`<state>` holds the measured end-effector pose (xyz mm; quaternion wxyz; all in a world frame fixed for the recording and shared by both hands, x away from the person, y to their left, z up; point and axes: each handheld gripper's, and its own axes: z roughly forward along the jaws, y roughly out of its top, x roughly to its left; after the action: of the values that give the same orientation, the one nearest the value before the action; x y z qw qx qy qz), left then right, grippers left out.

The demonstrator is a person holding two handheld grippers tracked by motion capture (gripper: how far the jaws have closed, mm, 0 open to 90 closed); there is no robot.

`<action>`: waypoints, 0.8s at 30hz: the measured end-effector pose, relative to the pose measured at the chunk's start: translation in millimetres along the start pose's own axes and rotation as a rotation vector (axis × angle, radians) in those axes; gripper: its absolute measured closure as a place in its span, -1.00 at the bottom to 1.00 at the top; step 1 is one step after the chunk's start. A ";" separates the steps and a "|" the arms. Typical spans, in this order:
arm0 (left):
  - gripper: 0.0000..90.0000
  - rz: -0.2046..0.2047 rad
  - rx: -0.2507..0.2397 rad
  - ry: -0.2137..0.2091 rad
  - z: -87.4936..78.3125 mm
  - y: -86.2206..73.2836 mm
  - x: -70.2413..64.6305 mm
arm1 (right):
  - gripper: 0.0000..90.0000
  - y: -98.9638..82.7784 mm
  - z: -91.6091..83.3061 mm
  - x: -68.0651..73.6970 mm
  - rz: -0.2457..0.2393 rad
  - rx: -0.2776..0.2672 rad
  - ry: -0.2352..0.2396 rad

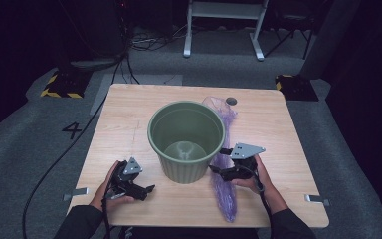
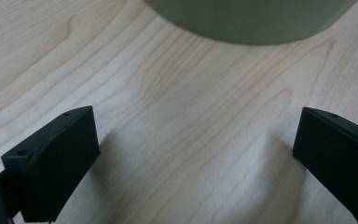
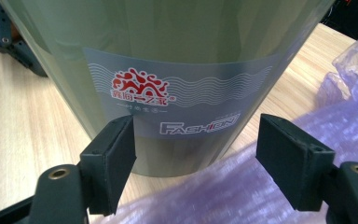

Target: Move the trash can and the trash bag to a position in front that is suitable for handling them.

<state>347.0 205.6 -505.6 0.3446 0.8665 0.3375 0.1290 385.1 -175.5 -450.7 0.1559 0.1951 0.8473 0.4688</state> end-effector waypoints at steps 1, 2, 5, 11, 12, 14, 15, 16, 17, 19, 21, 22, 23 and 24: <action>-1.00 0.007 0.000 -0.005 2.2 2.5 0.8 | -0.38 1.9 3.7 0.7 0.003 -0.002 0.000; -1.00 0.011 0.000 -0.012 5.1 5.5 1.7 | -0.38 1.9 3.7 0.7 0.003 -0.002 0.000; -1.00 0.028 0.000 -0.026 13.9 15.1 2.8 | -0.36 2.1 7.4 -2.2 -0.003 0.021 -0.031; -1.00 0.052 0.002 -0.039 26.5 29.1 2.4 | -0.37 -14.5 11.3 -29.1 0.021 0.126 -0.196; -1.00 0.049 -0.001 -0.034 28.1 30.7 2.2 | -0.37 -14.5 11.3 -29.1 0.021 0.126 -0.196; -0.99 0.044 -0.003 -0.037 32.7 35.5 2.2 | -0.38 -20.6 18.5 -36.9 -0.017 0.182 -0.255; -1.00 0.048 -0.001 -0.039 35.0 38.1 2.3 | -0.36 -24.3 21.7 -41.1 0.012 0.192 -0.257; -1.00 0.047 -0.002 -0.040 36.9 39.9 2.3 | -0.36 -28.7 24.5 -46.4 0.065 0.183 -0.224; -1.00 0.050 0.001 -0.040 38.0 41.6 2.6 | -0.35 -31.8 26.2 -49.9 0.086 0.192 -0.214; -1.00 0.044 -0.003 -0.038 42.2 45.8 3.0 | -0.25 -35.4 28.2 -53.0 0.098 0.220 -0.241; -0.99 0.052 0.003 -0.036 44.8 49.4 3.3 | -0.19 -40.5 27.3 -58.1 0.127 0.236 -0.232; -1.00 0.049 0.002 -0.042 46.5 50.7 3.4 | -0.18 -42.7 26.0 -60.0 0.151 0.242 -0.225; -1.00 0.051 0.001 -0.038 47.7 52.2 3.6 | -0.17 -44.8 23.9 -61.9 0.168 0.242 -0.224; -1.00 0.044 0.002 -0.044 49.1 53.3 3.3 | -0.17 -46.8 21.1 -63.1 0.178 0.241 -0.222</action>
<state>398.3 154.3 -505.0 0.3479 0.8767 0.3107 0.1172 441.2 -212.8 -496.4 0.1817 0.3371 0.8542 0.3516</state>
